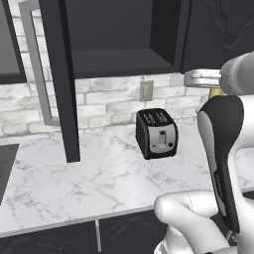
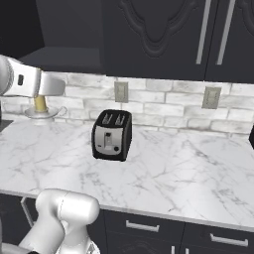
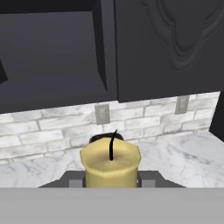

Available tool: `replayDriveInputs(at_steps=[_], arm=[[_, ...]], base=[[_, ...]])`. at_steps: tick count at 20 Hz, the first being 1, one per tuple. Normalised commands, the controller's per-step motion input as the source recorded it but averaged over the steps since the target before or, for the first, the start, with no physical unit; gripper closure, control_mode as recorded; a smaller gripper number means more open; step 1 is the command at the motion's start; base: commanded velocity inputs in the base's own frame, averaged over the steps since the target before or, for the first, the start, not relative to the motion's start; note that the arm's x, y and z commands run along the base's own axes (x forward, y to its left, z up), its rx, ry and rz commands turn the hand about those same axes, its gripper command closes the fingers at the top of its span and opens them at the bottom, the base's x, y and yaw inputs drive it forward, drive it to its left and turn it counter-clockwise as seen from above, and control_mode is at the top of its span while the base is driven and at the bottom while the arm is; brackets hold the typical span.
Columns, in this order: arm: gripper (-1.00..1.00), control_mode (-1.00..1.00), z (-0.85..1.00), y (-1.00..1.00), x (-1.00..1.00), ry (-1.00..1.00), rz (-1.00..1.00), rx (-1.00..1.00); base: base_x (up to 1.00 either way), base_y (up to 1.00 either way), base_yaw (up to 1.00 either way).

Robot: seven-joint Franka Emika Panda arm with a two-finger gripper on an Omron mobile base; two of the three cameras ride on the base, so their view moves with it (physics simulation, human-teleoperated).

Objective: Get the candle and the beer from the cabinet and move them to the dining counter.

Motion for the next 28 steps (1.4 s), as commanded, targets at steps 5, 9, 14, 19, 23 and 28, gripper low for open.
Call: replayDriveInputs(at_steps=[5,9,14,19,23,28], arm=[[1.0,-1.0,-0.06,0.0,-0.06,0.0,0.0,0.0],[1.0,-1.0,0.0,-0.06,0.0,0.0,0.0,0.0],[1.0,-1.0,-0.02,-0.28,0.0,0.0,0.04,0.0],[1.0,-1.0,-0.02,-0.05,0.0,0.0,0.02,0.0],[1.0,1.0,0.0,0.0,0.0,0.0,0.0,0.0],[1.0,1.0,0.0,0.0,0.0,0.0,0.0,0.0]], base=[[0.0,0.0,0.0],[0.0,0.0,0.0],[0.0,0.0,0.0],[0.0,0.0,0.0],[-0.2,0.0,0.0],[-0.91,0.0,0.15]])
